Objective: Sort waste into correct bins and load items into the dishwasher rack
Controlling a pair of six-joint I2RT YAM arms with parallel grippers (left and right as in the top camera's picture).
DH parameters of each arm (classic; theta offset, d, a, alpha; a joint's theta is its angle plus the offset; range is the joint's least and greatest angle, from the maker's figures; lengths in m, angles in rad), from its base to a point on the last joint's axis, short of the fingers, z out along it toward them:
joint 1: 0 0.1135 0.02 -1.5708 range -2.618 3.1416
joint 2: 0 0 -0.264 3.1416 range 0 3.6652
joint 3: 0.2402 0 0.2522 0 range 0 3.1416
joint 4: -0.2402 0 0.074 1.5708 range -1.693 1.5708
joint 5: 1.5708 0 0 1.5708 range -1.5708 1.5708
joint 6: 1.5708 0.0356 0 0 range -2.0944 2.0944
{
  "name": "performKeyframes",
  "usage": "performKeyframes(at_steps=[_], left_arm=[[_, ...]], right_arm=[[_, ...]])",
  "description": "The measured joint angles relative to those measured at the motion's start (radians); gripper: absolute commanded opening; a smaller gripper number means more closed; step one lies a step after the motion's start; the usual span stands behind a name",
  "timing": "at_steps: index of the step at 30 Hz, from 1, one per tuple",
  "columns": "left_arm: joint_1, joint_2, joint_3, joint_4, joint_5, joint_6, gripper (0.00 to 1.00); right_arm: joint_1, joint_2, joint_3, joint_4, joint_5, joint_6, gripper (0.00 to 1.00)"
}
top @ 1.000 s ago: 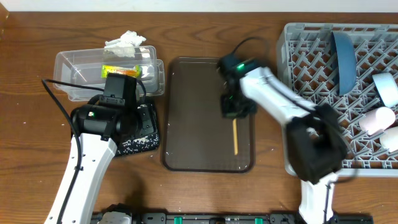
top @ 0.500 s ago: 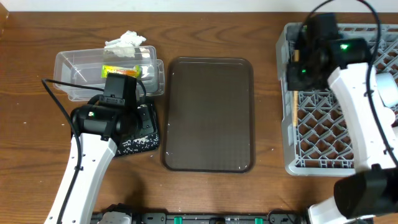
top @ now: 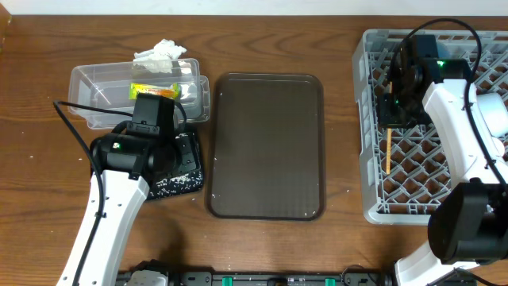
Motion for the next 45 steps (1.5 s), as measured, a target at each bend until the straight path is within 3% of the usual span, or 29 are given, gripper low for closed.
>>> performKeyframes(at_steps=[2,12,18,21,25,33,37,42,43,45], left_arm=[[0.000,0.000,0.000,0.000,0.000,0.000,0.65],[0.000,0.000,0.000,0.008,0.000,0.011,0.65],[0.000,0.000,0.000,0.066,0.000,0.073,0.65],[0.000,0.000,0.000,0.102,0.000,0.111,0.65],[0.000,0.003,0.001,0.085,0.000,0.138,0.65],[0.000,0.007,0.001,-0.105,0.000,0.155,0.65],[0.000,-0.046,-0.014,-0.096,0.000,0.155,0.65],[0.000,-0.270,-0.098,0.011,-0.006,0.155,0.65],[0.000,-0.332,-0.119,0.039,-0.015,0.155,0.97],[0.000,-0.455,-0.166,0.087,-0.042,0.158,0.97]], right_arm=[[0.000,0.000,0.000,0.004,0.002,0.003,0.34],[0.000,-0.007,0.000,0.011,-0.029,-0.004,0.44],[-0.022,-0.115,-0.006,0.080,-0.118,0.003,0.86],[-0.058,-0.173,-0.005,0.092,-0.162,0.005,0.99],[-0.121,-0.189,-0.005,0.026,-0.203,0.000,0.99],[-0.192,-0.200,-0.021,-0.077,-0.205,0.000,0.99],[-0.192,-0.308,-0.125,0.001,-0.200,0.000,0.99],[-0.192,-0.607,-0.387,0.234,-0.195,-0.006,0.99],[-0.192,-0.671,-0.442,0.272,-0.195,-0.006,0.99],[-0.192,-0.813,-0.561,0.350,-0.184,-0.008,0.99]])
